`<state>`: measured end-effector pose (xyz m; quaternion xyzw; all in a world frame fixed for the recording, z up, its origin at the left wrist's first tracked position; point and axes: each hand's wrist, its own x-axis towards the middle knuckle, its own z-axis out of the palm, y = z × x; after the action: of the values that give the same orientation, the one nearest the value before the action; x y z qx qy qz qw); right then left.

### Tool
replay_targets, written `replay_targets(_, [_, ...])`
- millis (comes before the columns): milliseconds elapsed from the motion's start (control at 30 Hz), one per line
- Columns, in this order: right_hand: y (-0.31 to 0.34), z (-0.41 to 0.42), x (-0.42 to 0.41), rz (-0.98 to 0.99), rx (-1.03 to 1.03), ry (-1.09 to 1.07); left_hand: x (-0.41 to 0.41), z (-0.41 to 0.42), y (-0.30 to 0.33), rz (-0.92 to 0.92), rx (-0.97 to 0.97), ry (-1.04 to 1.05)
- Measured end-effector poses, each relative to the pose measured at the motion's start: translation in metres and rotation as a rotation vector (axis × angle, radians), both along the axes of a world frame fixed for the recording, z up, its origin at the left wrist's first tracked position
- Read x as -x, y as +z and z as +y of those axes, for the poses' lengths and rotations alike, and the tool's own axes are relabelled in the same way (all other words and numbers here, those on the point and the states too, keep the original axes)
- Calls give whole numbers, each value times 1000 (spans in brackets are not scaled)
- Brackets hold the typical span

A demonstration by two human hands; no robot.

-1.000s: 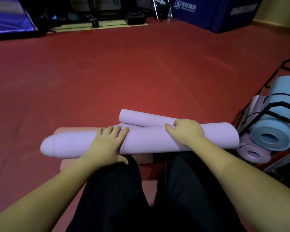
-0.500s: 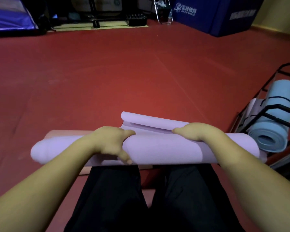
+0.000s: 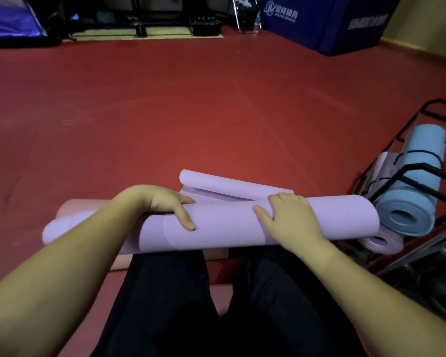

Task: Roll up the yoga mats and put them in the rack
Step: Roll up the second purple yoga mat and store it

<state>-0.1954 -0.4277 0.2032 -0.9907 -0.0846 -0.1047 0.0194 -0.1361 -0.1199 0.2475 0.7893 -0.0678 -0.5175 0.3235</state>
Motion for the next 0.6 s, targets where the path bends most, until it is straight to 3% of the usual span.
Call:
replay_targets(167, [-2,1,-12,-21,-51,-76,1,-6,3,-40,17,22])
replay_targets(433, [13,5,-40,200,-3,-104,33,-3,-19,-928,-82,83])
replay_targets(533, [18,7,-52,314,-15,-119,72,-28,-45,-1218,-414,-113])
replay_targets(600, [20,9,-57,353,-1,-118,80,-37,-60,-1247,-573,-185])
